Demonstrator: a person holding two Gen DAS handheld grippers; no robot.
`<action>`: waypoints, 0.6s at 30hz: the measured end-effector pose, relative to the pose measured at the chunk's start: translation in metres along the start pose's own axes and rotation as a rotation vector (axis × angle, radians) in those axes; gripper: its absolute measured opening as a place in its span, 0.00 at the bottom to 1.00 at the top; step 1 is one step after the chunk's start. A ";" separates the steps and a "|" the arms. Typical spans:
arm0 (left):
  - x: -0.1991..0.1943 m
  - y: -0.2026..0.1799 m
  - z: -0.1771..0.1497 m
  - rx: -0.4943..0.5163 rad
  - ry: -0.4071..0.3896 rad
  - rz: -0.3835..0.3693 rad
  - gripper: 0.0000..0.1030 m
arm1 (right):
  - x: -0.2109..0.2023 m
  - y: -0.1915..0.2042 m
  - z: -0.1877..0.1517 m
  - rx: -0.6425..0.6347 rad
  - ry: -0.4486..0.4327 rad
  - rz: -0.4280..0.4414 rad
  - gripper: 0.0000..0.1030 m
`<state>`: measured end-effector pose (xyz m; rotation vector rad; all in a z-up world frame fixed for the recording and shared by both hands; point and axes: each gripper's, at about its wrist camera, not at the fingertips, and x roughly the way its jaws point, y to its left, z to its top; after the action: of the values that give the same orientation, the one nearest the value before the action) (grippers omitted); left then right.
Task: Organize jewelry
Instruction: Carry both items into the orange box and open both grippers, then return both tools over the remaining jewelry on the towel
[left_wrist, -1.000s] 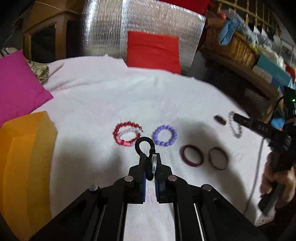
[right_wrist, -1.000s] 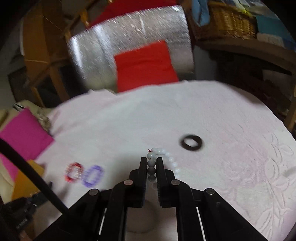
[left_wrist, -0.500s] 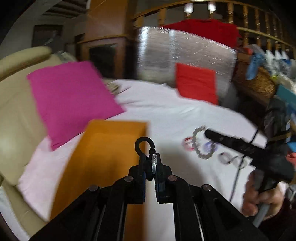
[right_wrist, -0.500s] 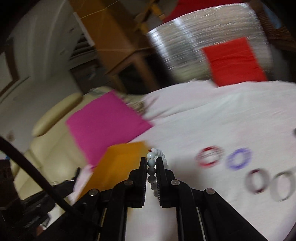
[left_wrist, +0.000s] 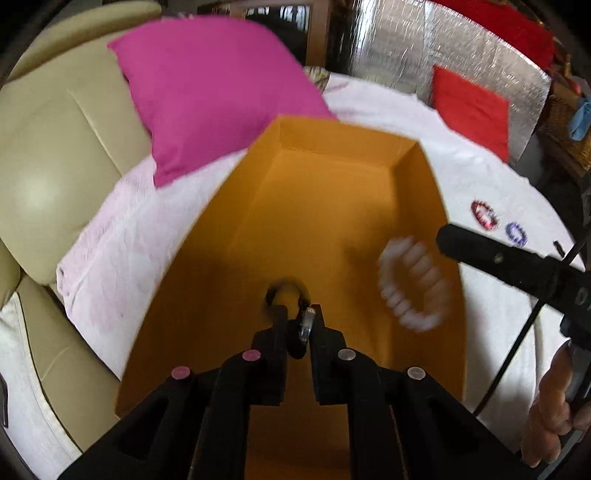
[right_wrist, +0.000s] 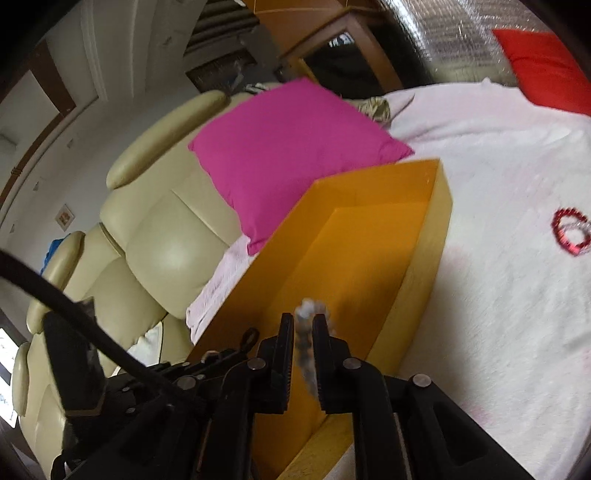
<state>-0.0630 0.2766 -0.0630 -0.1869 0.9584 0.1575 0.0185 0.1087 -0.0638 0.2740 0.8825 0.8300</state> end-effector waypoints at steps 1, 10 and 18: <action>0.002 -0.002 -0.001 0.000 0.007 0.002 0.16 | 0.002 -0.004 0.001 0.017 0.015 0.004 0.15; -0.030 -0.046 0.018 0.066 -0.067 0.018 0.53 | -0.056 -0.049 0.024 0.139 -0.108 -0.059 0.22; -0.042 -0.150 0.034 0.226 -0.109 -0.047 0.63 | -0.135 -0.111 0.030 0.248 -0.226 -0.210 0.49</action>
<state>-0.0268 0.1367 0.0037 0.0075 0.8556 0.0155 0.0515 -0.0616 -0.0264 0.4739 0.7852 0.4838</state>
